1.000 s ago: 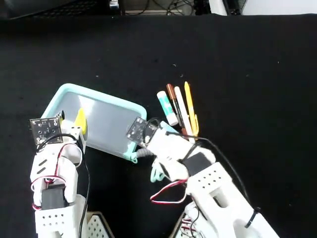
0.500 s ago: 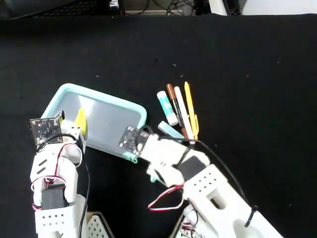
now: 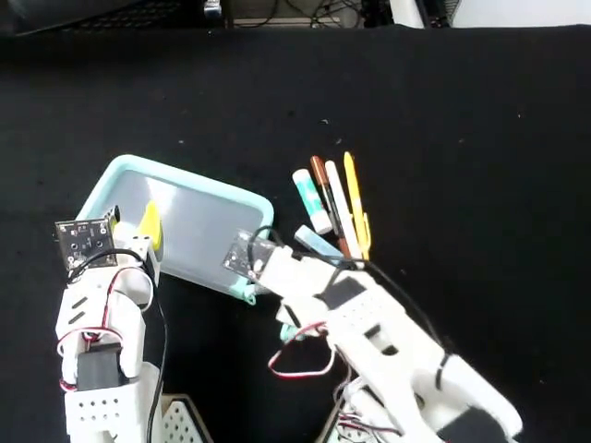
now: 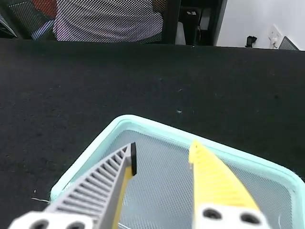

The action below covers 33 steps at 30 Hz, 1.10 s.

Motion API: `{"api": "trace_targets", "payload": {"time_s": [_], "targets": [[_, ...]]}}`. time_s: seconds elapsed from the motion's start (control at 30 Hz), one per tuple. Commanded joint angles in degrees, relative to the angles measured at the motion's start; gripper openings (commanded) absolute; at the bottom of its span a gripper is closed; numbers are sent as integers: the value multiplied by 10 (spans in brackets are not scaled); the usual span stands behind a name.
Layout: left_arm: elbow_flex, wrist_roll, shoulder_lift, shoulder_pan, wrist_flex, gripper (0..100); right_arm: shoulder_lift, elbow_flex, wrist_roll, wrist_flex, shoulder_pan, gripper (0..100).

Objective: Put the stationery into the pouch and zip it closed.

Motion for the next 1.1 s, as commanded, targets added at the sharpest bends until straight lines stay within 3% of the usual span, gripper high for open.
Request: {"api": "trace_targets", "payload": {"time_s": [0.0, 0.2, 0.4, 0.57, 0.7, 1.07], "targets": [[-4, -1, -2, -4, -7, 202, 5, -34, 3, -5, 5, 8], [-4, -1, -2, -4, -9, 202, -86, -4, 3, 62, 8, 11], [-4, -1, -2, -4, -8, 202, -274, 18, 3, 176, 9, 11], [-9, 1, 0, 9, 4, 202, -380, -58, -2, 220, 9, 11], [-49, 2, -3, 1, 39, 202, -347, -166, -35, 222, 6, 11], [-231, -1, -3, -28, 202, 202, -85, -502, -34, 226, 4, 11]]}}
